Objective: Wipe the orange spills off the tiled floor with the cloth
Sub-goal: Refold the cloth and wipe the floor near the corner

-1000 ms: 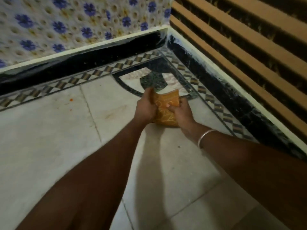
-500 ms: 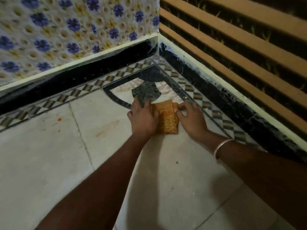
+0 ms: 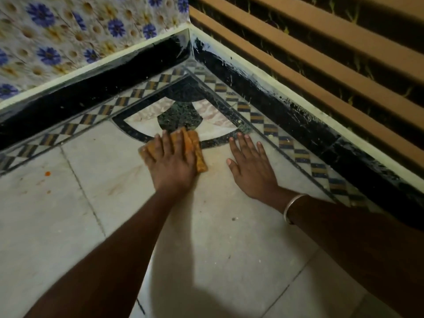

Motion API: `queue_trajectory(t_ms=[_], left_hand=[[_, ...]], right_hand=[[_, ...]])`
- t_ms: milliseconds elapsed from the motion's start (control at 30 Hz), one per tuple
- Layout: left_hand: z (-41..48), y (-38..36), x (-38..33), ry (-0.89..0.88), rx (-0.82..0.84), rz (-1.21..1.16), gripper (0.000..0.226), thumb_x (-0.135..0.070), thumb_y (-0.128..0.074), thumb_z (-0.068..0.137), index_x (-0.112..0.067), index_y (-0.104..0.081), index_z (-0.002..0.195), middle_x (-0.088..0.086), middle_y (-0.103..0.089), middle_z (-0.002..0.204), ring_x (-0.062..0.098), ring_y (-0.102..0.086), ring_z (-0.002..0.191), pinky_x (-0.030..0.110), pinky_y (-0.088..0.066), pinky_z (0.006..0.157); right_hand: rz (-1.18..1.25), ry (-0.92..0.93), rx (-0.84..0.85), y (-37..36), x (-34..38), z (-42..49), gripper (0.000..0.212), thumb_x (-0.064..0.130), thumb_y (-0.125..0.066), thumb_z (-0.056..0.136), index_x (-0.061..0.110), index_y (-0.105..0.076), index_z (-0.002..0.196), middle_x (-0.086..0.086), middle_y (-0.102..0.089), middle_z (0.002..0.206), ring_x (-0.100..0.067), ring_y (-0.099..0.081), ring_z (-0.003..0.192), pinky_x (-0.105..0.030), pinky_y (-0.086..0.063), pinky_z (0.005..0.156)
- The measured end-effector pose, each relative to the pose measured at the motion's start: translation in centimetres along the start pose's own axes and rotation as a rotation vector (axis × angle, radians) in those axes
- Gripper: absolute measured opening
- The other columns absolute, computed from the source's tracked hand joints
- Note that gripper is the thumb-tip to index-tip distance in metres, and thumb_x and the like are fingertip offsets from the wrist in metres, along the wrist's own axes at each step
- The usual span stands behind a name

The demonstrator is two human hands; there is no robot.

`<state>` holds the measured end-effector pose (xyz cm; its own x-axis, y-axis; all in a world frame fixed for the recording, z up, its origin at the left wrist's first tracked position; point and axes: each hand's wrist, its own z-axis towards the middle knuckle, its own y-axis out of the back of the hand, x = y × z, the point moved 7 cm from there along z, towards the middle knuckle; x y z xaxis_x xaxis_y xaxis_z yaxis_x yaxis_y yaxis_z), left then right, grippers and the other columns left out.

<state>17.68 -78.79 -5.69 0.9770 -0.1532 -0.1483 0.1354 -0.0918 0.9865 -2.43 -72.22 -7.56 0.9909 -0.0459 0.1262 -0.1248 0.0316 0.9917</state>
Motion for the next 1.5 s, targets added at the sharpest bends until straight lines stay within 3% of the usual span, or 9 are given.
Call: queue_trajectory(t_ms=[133,267,400,533,767,900,1033,1267,1500], left_hand=[[-7.1,-1.3,-4.9,-0.112,0.043,0.04,0.071,-0.061,0.0,0.103,-0.029,0.005,0.166,0.01,0.005,0.174,0.033,0.008,0.161,0.067,0.006,0.123],[-2.5,-1.2,-7.3,-0.265,0.036,0.054,0.07,-0.062,-0.003,0.103,-0.032,-0.004,0.166,0.009,-0.002,0.175,0.029,0.004,0.162,0.066,0.004,0.124],[0.3,-0.4,-1.6,-0.118,0.029,0.021,0.072,-0.065,-0.003,0.103,-0.032,0.0,0.166,0.008,0.0,0.175,0.03,0.004,0.161,0.066,0.004,0.125],[-5.8,-0.5,-0.4,0.015,0.01,0.025,0.073,-0.062,0.0,0.102,-0.028,0.002,0.167,0.011,0.0,0.175,0.033,0.005,0.161,0.067,0.004,0.124],[-4.6,-1.2,-5.4,-0.187,0.035,0.017,0.073,-0.063,0.0,0.101,-0.031,-0.001,0.166,0.009,-0.001,0.175,0.03,0.005,0.162,0.065,0.005,0.125],[-1.3,-0.3,-1.0,-0.061,0.006,0.0,0.072,-0.065,-0.003,0.103,-0.032,-0.001,0.166,0.008,-0.001,0.175,0.03,0.003,0.161,0.066,0.003,0.125],[-6.9,-0.6,-0.6,0.074,-0.016,-0.009,0.073,-0.061,-0.005,0.103,-0.025,-0.001,0.167,0.013,-0.002,0.175,0.034,0.003,0.161,0.066,0.008,0.124],[-3.3,-1.2,-7.0,-0.264,0.036,0.036,0.072,-0.063,-0.002,0.102,-0.031,-0.003,0.166,0.008,-0.002,0.175,0.028,0.004,0.162,0.064,0.006,0.125],[-4.3,-0.3,1.3,0.089,-0.036,-0.027,0.073,-0.062,-0.007,0.105,-0.024,-0.003,0.167,0.012,-0.002,0.175,0.033,0.004,0.161,0.064,0.011,0.124]], right_hand=[[-0.025,-0.004,0.016,0.0,0.0,0.0,0.069,0.049,-0.006,0.102,0.016,-0.005,0.163,-0.01,-0.006,0.171,-0.024,-0.003,0.158,-0.047,-0.003,0.128],[-0.062,0.01,0.029,0.0,0.0,0.0,0.068,0.044,-0.004,0.101,0.016,-0.007,0.163,-0.01,-0.005,0.171,-0.023,-0.003,0.158,-0.047,-0.005,0.128],[-0.016,0.001,0.015,0.5,0.1,-0.1,0.067,0.044,-0.013,0.103,0.015,-0.016,0.163,-0.011,-0.014,0.17,-0.025,-0.011,0.157,-0.047,-0.007,0.128],[-0.035,-0.015,0.016,0.5,0.2,0.0,0.068,0.046,-0.012,0.102,0.014,-0.018,0.162,-0.013,-0.016,0.169,-0.027,-0.013,0.157,-0.048,-0.009,0.127],[-0.028,0.004,0.039,0.4,0.0,-0.2,0.073,0.054,-0.009,0.101,0.016,-0.011,0.163,-0.012,-0.01,0.17,-0.027,-0.007,0.158,-0.05,-0.007,0.127],[0.002,-0.001,0.018,0.8,0.1,-0.2,0.072,0.054,-0.012,0.102,0.016,-0.013,0.163,-0.011,-0.013,0.17,-0.026,-0.009,0.158,-0.048,-0.006,0.128],[0.008,0.012,0.005,0.6,0.3,-0.3,0.072,0.052,-0.012,0.103,0.013,-0.014,0.163,-0.014,-0.014,0.169,-0.028,-0.01,0.157,-0.046,-0.008,0.128],[-0.03,0.028,0.006,0.6,0.3,-0.2,0.07,0.044,-0.006,0.101,0.012,-0.014,0.163,-0.014,-0.012,0.17,-0.026,-0.009,0.158,-0.045,-0.009,0.128],[-0.009,0.013,-0.026,0.6,0.2,-0.2,0.067,0.043,-0.015,0.103,0.011,-0.019,0.162,-0.014,-0.017,0.169,-0.028,-0.014,0.157,-0.043,-0.009,0.127]])
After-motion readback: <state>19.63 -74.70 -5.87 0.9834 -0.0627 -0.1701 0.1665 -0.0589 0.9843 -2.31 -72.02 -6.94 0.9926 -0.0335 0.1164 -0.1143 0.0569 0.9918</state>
